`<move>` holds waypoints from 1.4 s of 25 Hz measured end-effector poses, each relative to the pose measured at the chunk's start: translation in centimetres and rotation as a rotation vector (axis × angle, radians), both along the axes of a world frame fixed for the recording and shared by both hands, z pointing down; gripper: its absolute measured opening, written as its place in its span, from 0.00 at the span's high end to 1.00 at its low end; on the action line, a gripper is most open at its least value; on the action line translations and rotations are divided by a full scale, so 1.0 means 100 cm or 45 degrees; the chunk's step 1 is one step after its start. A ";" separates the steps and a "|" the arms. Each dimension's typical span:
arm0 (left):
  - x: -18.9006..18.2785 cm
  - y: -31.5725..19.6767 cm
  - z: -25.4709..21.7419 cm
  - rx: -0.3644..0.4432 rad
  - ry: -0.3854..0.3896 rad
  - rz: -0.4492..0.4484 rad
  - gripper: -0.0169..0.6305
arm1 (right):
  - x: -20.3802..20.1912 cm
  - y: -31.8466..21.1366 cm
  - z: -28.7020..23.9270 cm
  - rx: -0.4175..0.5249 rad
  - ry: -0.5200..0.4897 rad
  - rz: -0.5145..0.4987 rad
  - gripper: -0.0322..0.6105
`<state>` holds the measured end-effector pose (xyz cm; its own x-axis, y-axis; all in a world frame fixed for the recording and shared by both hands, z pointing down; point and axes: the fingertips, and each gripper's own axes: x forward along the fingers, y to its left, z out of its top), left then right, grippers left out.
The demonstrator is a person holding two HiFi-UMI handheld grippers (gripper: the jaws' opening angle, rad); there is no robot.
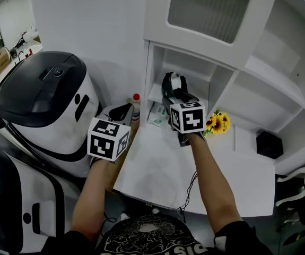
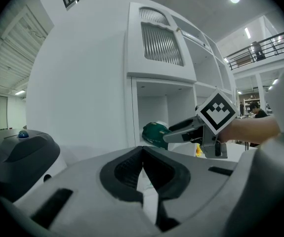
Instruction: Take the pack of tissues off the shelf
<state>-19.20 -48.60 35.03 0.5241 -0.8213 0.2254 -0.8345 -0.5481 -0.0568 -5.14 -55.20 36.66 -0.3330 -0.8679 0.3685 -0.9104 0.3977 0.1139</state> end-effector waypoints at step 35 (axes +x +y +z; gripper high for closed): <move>-0.007 0.021 0.000 0.003 -0.030 -0.090 0.96 | 0.006 0.011 -0.004 0.047 -0.168 -0.041 0.94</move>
